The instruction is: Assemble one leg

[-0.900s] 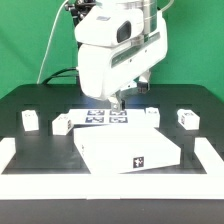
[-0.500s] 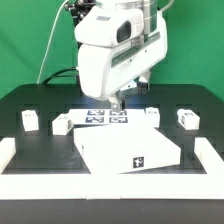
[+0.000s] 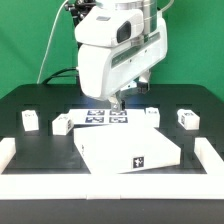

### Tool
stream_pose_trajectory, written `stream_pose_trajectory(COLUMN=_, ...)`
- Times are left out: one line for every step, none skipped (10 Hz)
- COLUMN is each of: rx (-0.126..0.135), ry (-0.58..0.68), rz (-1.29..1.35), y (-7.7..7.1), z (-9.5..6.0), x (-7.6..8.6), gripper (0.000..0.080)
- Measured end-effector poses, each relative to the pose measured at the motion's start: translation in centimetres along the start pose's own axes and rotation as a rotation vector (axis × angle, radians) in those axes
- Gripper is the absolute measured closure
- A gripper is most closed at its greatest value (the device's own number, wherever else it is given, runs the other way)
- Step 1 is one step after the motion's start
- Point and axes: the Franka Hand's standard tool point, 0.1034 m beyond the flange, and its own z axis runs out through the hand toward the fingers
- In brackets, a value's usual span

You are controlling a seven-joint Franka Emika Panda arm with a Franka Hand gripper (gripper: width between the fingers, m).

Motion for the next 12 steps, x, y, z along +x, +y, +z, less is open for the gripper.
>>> stream_pose_trajectory(rx=0.001, ry=-0.001, rz=0.001, y=0.0, z=0.1, x=-0.2, gripper=0.015)
stream_pose_trajectory(rx=-0.015, ry=0.01, rz=-0.121, y=0.3, z=1.4, x=-1.9, gripper=0.015)
stream_pose_trajectory(rx=-0.027, ry=0.013, rz=-0.197, y=0.2, z=2.6, x=-3.1, gripper=0.015)
stream_pose_trajectory(rx=-0.041, ry=0.015, rz=-0.297, y=-0.1, z=3.8, x=-3.6, gripper=0.015)
stream_pose_trajectory(rx=-0.04, ry=-0.007, rz=-0.379, y=-0.3, z=4.3, x=-3.5, gripper=0.015)
stream_pose_trajectory(rx=-0.041, ry=-0.006, rz=-0.366, y=-0.2, z=4.3, x=-3.5, gripper=0.015)
stream_pose_trajectory(rx=-0.041, ry=-0.007, rz=-0.364, y=-0.2, z=4.3, x=-3.5, gripper=0.015)
stream_pose_trajectory(rx=-0.04, ry=-0.007, rz=-0.365, y=-0.2, z=4.3, x=-3.5, gripper=0.015)
stream_pose_trajectory(rx=-0.046, ry=-0.006, rz=-0.382, y=-0.1, z=4.3, x=-3.6, gripper=0.015)
stream_pose_trajectory(rx=-0.095, ry=0.009, rz=-0.492, y=-0.3, z=4.6, x=-3.6, gripper=0.015)
stream_pose_trajectory(rx=-0.117, ry=0.013, rz=-0.551, y=-1.4, z=5.3, x=-3.8, gripper=0.015)
stream_pose_trajectory(rx=-0.13, ry=0.0, rz=-0.624, y=-2.5, z=6.1, x=-3.7, gripper=0.015)
